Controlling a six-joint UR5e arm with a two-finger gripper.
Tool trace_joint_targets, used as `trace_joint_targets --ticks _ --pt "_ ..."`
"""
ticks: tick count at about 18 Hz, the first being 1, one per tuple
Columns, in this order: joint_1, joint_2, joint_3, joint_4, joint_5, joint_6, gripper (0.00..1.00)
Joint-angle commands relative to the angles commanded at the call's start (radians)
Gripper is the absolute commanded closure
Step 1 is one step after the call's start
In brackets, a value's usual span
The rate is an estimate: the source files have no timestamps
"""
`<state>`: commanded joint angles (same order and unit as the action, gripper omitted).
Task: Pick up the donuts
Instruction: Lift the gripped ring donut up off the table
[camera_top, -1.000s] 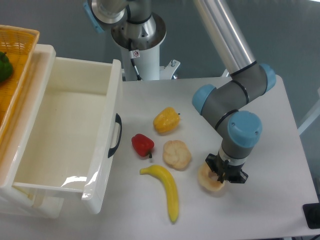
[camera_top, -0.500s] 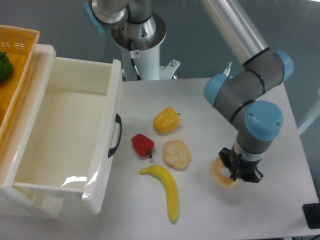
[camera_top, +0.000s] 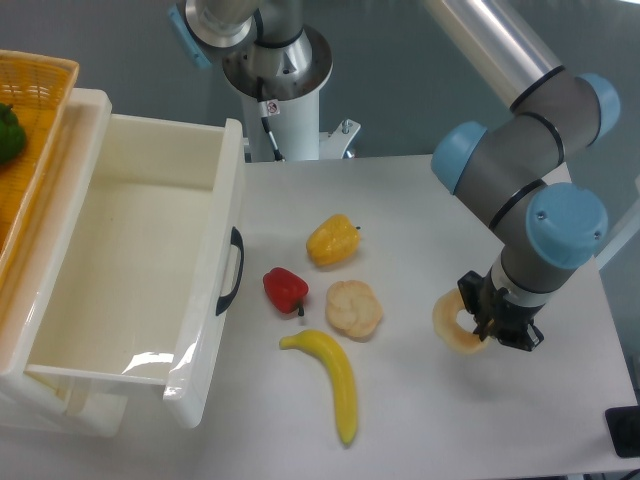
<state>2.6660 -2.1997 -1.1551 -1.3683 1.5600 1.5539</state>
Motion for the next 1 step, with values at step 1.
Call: trace_joint_targets --ticks 1 --pt "0.0 0.002 -0.002 0.002 0.0 0.0 1.0"
